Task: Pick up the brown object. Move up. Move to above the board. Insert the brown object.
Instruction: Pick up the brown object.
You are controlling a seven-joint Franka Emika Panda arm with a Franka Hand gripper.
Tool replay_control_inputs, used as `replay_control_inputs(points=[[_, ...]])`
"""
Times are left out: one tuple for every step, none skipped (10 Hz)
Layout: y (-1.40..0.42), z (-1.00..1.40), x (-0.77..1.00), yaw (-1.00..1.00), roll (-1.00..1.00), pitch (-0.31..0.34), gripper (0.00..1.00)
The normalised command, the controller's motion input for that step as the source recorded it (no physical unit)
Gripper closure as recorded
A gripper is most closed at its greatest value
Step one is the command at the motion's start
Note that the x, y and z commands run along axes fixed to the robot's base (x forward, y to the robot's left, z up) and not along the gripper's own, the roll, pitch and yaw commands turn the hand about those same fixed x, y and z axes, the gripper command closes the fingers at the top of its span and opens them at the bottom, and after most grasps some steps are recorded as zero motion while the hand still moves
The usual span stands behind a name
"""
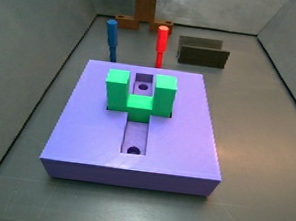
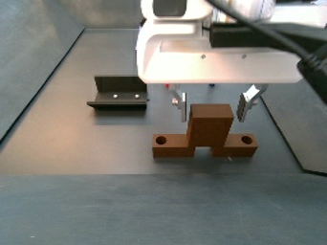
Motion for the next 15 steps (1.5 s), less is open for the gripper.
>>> replay_control_inputs(points=[[0.00,-0.31,0.03,0.00,-0.08,-0.079,0.00],[0.00,-0.21,0.04,0.00,-0.12,-0.070,0.00],[0.00,-0.15,0.00,0.00,-0.18,-0.099,0.00],[0.02,-0.18,0.00,0.00,-0.22,-0.136,0.00],[0.04,-0.18,0.00,0.00,-0.22,-0.127,0.00],[0.07,-0.15,0.00,0.00,-0.19,-0.107,0.00],[0.06,-0.13,0.00,0.04,-0.18,-0.091,0.00],[0.03,-0.12,0.00,0.02,-0.17,-0.094,0.00],[0.03,-0.07,0.00,0.00,-0.14,-0.083,0.00],[0.00,0.00,0.00,0.00,0.00,0.000,0.00],[0.00,0.00,0.00,0.00,0.00,0.000,1.00],[0.00,0.00,0.00,0.00,0.00,0.000,1.00],[0.00,0.00,0.00,0.00,0.00,0.000,1.00],[0.00,0.00,0.00,0.00,0.00,0.000,1.00],[0.00,0.00,0.00,0.00,0.00,0.000,1.00]])
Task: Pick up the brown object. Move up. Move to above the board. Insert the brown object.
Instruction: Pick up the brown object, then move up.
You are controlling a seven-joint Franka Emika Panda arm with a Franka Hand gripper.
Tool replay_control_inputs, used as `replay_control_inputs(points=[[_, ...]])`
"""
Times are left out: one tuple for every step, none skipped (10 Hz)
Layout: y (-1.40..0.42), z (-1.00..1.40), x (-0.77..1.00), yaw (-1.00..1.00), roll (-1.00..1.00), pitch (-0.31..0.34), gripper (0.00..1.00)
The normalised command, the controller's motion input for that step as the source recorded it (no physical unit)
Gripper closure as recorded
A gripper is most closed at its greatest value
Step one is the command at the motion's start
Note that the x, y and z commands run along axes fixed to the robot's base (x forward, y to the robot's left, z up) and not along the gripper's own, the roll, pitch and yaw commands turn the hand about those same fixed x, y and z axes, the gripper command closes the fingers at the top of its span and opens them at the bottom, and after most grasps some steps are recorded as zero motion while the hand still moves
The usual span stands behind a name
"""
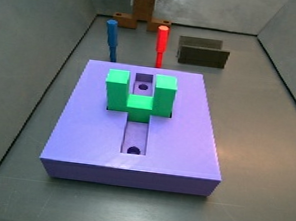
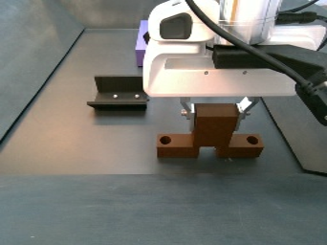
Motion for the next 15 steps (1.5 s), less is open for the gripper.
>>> replay_control_inputs(points=[[0.00,0.00,0.00,0.00,0.00,0.000,1.00],[0.00,0.00,0.00,0.00,0.00,0.000,1.00],[0.00,0.00,0.00,0.00,0.00,0.000,1.00],[0.00,0.00,0.00,0.00,0.00,0.000,1.00],[0.00,0.00,0.00,0.00,0.00,0.000,1.00],[0.00,0.00,0.00,0.00,0.00,0.000,1.00],[0.00,0.00,0.00,0.00,0.00,0.000,1.00],[0.00,0.00,0.00,0.00,0.00,0.000,1.00],[0.00,0.00,0.00,0.00,0.00,0.000,1.00],[0.00,0.00,0.00,0.00,0.00,0.000,1.00],[0.00,0.00,0.00,0.00,0.00,0.000,1.00],[0.00,0.83,0.00,0.00,0.00,0.000,1.00],[-0.04,0.80,0.01,0.03,-0.01,0.017,1.00],[-0.04,0.62,-0.03,0.03,0.01,0.064,1.00],[-0.02,0.33,-0.01,0.03,0.05,0.055,1.00]])
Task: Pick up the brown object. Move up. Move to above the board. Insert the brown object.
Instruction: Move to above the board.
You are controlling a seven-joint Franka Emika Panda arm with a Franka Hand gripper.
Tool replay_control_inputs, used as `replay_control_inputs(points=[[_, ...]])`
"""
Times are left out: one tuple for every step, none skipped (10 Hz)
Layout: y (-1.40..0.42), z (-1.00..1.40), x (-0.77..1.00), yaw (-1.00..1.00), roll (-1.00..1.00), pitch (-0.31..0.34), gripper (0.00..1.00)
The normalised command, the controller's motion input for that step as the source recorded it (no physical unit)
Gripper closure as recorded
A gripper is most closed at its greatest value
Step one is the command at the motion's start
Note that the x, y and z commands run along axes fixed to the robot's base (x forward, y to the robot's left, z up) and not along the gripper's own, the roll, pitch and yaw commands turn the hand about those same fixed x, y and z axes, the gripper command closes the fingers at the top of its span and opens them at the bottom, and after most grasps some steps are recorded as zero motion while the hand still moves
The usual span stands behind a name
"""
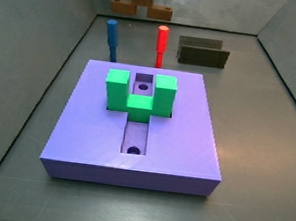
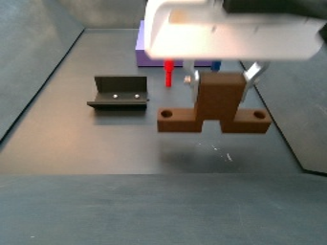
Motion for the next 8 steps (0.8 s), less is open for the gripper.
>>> replay_control_inputs(points=[[0.00,1.40,0.00,0.00,0.00,0.000,1.00],[0.00,1.40,-0.02,-0.01,-0.03,0.014,1.00],[0.00,1.40,-0.05,-0.01,0.00,0.024,1.00],[0.00,1.40,0.01,0.00,0.01,0.019,1.00],[0.02,0.94,0.04,0.00,-0.01,0.071,1.00],[0.01,0.58,0.04,0.00,0.00,0.080,1.00],[0.00,0.29,0.03,0.00,0.00,0.059,1.00],[0.00,0.19,0.01,0.00,0.00,0.047,1.00]])
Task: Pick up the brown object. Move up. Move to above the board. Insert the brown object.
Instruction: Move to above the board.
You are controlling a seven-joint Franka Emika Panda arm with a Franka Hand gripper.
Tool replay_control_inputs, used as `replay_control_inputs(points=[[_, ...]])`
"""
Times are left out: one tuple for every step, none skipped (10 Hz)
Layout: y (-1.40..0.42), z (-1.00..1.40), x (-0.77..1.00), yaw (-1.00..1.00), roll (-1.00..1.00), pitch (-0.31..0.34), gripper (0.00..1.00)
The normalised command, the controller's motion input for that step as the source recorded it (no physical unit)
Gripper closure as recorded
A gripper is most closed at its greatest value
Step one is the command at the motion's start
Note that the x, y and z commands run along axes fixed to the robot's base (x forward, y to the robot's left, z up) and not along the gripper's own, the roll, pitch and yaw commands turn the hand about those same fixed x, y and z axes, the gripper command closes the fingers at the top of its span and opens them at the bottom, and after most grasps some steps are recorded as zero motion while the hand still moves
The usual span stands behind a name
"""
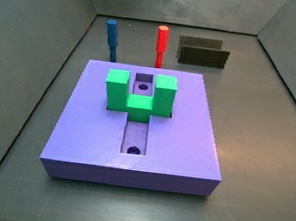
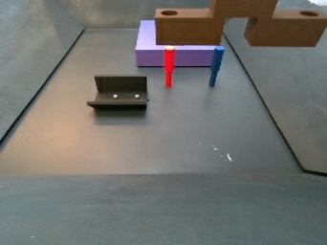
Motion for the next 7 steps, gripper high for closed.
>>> replay_control_inputs(points=[[-1.40,0.15,0.14,0.12,-0.05,0.186,1.00],[-1.40,0.13,0.14,0.12,-0.05,0.182,1.00],[-1.40,0.13,0.14,0.08,0.01,0.118,1.00],[-1.40,0.13,0.14,0.04,-0.02,0.052,1.00],[-1.40,0.14,0.14,0.02,-0.01,0.020,1.00],[-1.40,0.14,0.13,0.01,0.00,0.018,1.00],[-1.40,0.15,0.13,0.01,0.00,0.024,1.00]])
